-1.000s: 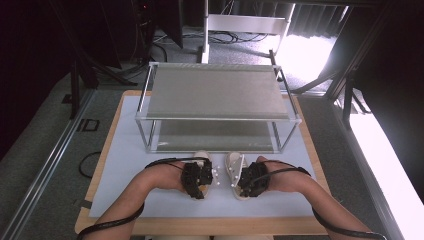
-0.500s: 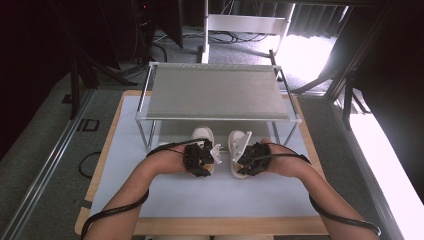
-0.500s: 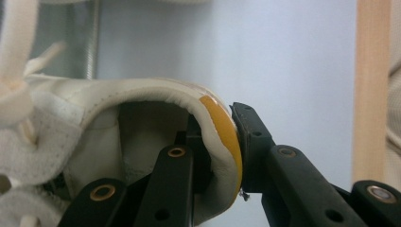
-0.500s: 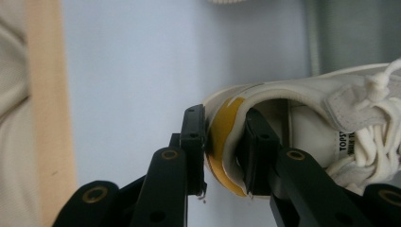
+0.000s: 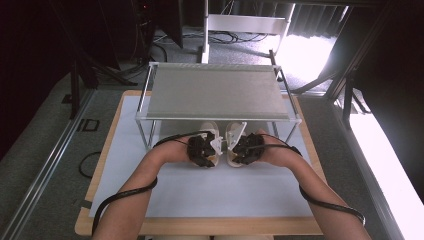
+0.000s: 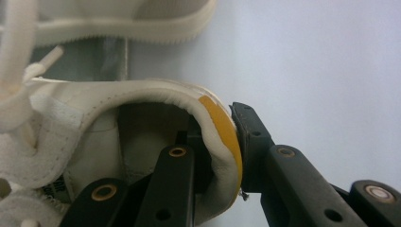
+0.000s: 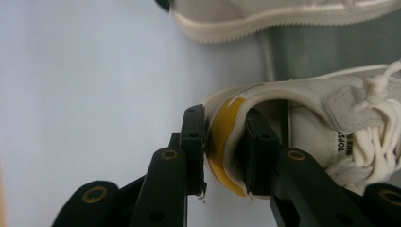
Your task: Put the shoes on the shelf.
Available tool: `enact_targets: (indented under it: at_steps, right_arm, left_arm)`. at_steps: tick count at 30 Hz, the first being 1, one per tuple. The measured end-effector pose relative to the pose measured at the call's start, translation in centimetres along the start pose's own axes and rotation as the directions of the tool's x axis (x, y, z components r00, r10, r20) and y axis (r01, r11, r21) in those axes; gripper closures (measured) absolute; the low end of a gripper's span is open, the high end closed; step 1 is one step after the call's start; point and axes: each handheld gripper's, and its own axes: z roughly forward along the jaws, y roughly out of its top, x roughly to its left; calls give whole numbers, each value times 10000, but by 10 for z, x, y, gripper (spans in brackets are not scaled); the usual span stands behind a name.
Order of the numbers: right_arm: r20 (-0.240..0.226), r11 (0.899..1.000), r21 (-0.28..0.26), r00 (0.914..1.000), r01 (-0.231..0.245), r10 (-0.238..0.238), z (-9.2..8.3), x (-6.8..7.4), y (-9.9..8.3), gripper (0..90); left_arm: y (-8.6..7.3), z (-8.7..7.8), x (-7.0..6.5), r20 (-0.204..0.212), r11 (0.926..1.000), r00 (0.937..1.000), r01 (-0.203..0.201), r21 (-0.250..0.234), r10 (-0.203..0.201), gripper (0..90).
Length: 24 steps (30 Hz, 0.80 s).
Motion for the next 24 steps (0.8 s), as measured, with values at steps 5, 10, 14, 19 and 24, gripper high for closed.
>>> enact_targets:
  at_steps: [5,10,14,19,24]
  right_arm:
    - [170,9999,77,9998,83,-85,9,-9,6,734]
    - [160,9993,79,9992,-364,362,16,-13,10,734]
    - [90,10000,70,9999,-59,58,19,-17,9,733]
    - [66,9993,-279,9997,-244,246,21,-19,6,731]
    - [175,9989,-359,9994,-291,297,20,-20,5,706]
  left_arm:
    - [0,9,12,92,9992,9998,-148,-378,152,789]
    - [0,15,21,274,9981,9996,133,-606,-117,788]
    - [-1,20,25,425,9945,9984,404,-970,-364,787]
    - [-6,27,21,669,9653,9877,1528,-2119,-1417,782]
    - [-4,22,23,276,9777,9933,1156,-1753,-1124,741]
